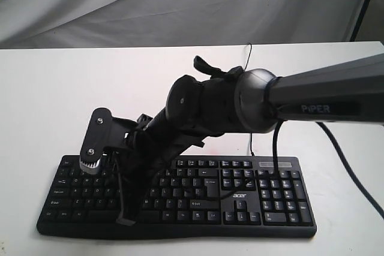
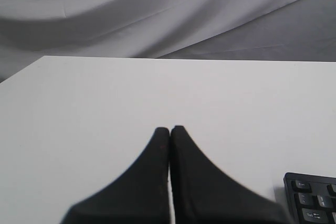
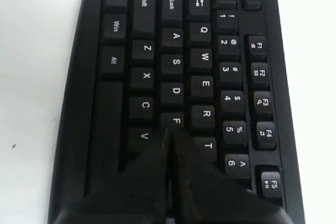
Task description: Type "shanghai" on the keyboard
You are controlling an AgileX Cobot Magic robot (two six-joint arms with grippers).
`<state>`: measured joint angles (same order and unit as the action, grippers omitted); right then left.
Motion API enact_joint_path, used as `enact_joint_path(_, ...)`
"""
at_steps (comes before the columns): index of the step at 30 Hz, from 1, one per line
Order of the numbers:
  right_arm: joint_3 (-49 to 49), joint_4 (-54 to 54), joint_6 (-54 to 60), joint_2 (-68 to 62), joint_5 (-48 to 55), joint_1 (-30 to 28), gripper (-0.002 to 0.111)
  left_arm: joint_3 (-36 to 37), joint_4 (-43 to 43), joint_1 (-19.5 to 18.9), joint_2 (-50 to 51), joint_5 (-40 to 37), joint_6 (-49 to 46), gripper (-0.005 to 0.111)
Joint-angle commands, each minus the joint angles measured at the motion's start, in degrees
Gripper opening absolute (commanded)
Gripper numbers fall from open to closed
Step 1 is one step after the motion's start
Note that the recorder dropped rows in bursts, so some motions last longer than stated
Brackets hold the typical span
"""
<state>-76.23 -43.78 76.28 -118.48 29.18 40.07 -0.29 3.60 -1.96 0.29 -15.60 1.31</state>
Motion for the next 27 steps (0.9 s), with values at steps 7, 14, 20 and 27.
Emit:
enact_joint_path(7, -1.24, -0.75, -1.37, 0.22, -2.76, 2.13, 0.000, 0.29, -0.04, 0.21, -0.29, 0.36, 0.07, 0.001)
enact_joint_path(14, -16.63, 4.53, -9.85, -8.93, 3.67, 4.83, 0.000, 0.29, -0.04, 0.21, -0.29, 0.36, 0.07, 0.001)
enact_joint_path(20, -23.53, 13.93, -18.87, -12.98, 5.93, 6.74, 0.000, 0.29, -0.04, 0.21, -0.29, 0.36, 0.07, 0.001)
enact_joint_path(27, -23.53, 14.16, -18.98, -13.05, 5.91, 6.74, 0.000, 0.29, -0.04, 0.21, -0.29, 0.36, 0.07, 0.001)
